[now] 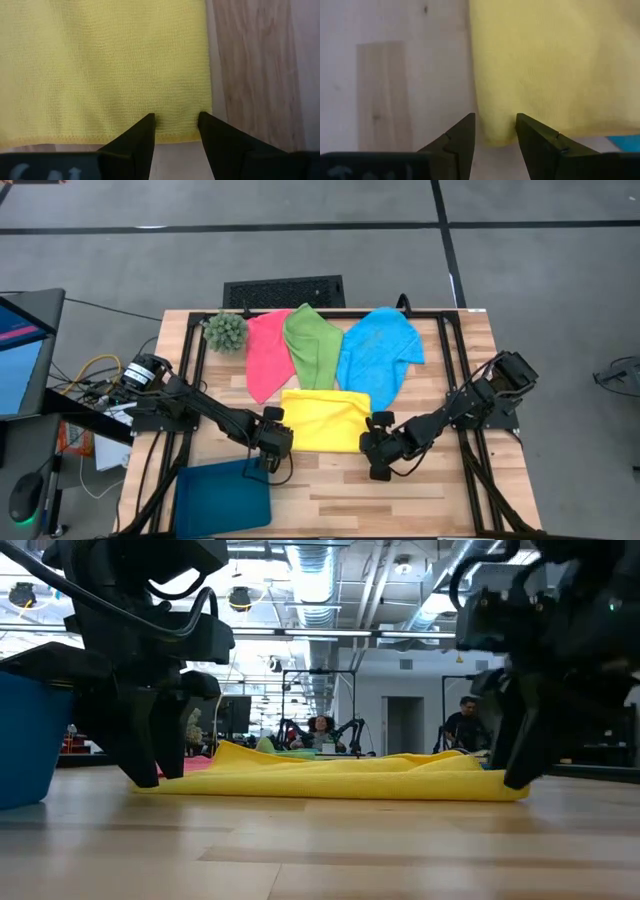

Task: Fold microfiber towels
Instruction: Fold the yellow microfiber towel

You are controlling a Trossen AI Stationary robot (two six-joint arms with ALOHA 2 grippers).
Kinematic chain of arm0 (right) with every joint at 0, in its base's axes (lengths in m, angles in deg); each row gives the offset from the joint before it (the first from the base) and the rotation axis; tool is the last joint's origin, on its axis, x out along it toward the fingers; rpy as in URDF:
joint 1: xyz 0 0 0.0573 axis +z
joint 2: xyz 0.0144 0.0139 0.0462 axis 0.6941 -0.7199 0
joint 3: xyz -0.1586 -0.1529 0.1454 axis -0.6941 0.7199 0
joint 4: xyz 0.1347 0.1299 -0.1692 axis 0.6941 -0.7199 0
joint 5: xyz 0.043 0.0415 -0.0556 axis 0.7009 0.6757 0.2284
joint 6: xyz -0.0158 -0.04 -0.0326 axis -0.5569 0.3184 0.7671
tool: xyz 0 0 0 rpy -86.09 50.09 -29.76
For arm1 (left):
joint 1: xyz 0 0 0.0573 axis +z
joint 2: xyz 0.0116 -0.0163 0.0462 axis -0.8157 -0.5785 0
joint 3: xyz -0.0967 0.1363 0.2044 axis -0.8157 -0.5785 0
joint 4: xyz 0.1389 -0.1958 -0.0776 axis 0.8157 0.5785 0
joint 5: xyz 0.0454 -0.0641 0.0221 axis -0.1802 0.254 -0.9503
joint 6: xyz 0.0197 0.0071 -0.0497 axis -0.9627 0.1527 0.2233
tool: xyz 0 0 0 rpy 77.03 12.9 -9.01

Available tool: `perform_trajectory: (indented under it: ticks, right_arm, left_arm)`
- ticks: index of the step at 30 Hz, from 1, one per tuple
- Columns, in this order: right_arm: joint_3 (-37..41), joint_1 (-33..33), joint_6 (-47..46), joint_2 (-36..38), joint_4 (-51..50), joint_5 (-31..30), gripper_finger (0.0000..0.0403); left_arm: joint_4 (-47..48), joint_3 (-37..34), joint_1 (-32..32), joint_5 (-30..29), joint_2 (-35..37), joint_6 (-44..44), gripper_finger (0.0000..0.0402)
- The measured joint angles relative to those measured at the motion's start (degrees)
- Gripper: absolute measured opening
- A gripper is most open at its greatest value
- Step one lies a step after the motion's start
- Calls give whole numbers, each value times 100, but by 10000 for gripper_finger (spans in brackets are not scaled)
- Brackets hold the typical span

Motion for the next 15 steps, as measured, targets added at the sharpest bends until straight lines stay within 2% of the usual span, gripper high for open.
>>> perform_trajectory:
  ticks: [15]
  right_arm:
    - [124,-157,-122,0,118,-29,162]
  left_arm:
    - [488,240,2,-103,85,-165,149]
